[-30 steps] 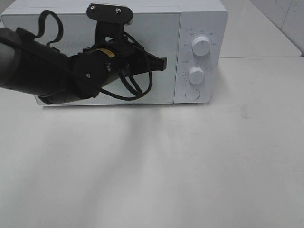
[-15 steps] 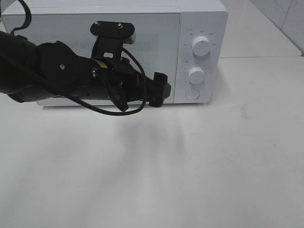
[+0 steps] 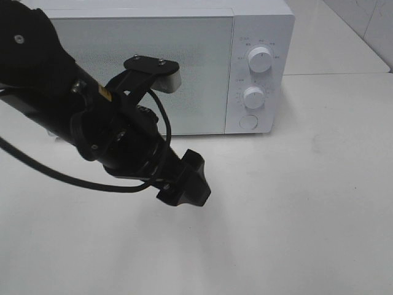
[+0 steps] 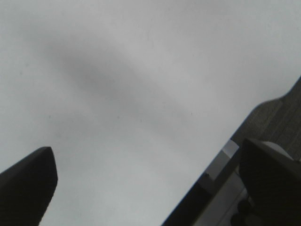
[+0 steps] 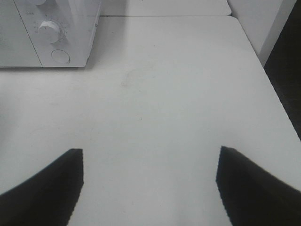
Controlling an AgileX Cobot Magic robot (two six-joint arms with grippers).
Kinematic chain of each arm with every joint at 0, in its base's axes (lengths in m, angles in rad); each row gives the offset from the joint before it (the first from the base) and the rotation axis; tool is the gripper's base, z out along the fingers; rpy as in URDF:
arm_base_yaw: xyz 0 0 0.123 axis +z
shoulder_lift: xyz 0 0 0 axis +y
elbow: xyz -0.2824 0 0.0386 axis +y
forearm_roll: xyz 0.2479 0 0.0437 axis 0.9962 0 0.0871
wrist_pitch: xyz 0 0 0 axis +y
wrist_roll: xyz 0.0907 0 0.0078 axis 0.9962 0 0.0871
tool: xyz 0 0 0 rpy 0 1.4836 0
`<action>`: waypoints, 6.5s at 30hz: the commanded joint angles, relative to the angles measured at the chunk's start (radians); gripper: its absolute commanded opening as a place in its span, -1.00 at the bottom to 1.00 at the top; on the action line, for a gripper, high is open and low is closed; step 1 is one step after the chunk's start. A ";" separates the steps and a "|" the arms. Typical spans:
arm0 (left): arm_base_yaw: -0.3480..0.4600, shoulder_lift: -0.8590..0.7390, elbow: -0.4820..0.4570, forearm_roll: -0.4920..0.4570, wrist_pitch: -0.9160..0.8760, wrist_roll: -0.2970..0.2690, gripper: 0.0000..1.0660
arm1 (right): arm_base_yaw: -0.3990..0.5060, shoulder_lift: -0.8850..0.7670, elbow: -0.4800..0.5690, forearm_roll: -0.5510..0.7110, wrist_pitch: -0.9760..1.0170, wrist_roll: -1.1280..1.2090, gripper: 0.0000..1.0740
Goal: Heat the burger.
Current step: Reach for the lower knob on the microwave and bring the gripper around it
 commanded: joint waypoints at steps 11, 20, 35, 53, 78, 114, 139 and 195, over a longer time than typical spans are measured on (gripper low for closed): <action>-0.001 -0.152 0.000 0.428 0.320 -0.443 0.86 | -0.004 -0.028 0.001 -0.001 -0.010 -0.003 0.41; 0.193 -0.278 0.000 0.415 0.444 -0.404 0.86 | -0.004 -0.028 0.001 -0.001 -0.010 -0.003 0.41; 0.798 -0.541 0.041 0.318 0.658 -0.202 0.86 | -0.004 -0.028 0.001 -0.001 -0.010 -0.003 0.41; 0.848 -1.095 0.340 0.343 0.557 -0.206 0.86 | -0.004 -0.028 0.001 -0.001 -0.010 -0.003 0.41; 0.848 -1.653 0.474 0.360 0.510 -0.193 0.86 | -0.004 -0.027 0.001 -0.001 -0.010 -0.003 0.41; 0.848 -1.653 0.474 0.358 0.510 -0.194 0.84 | -0.004 -0.027 0.001 -0.001 -0.010 -0.003 0.41; 0.848 -1.653 0.474 0.358 0.510 -0.194 0.84 | -0.004 0.071 -0.043 -0.001 -0.104 0.007 0.41; 0.848 -1.652 0.474 0.358 0.510 -0.194 0.83 | -0.002 1.151 0.007 0.026 -1.455 0.021 0.41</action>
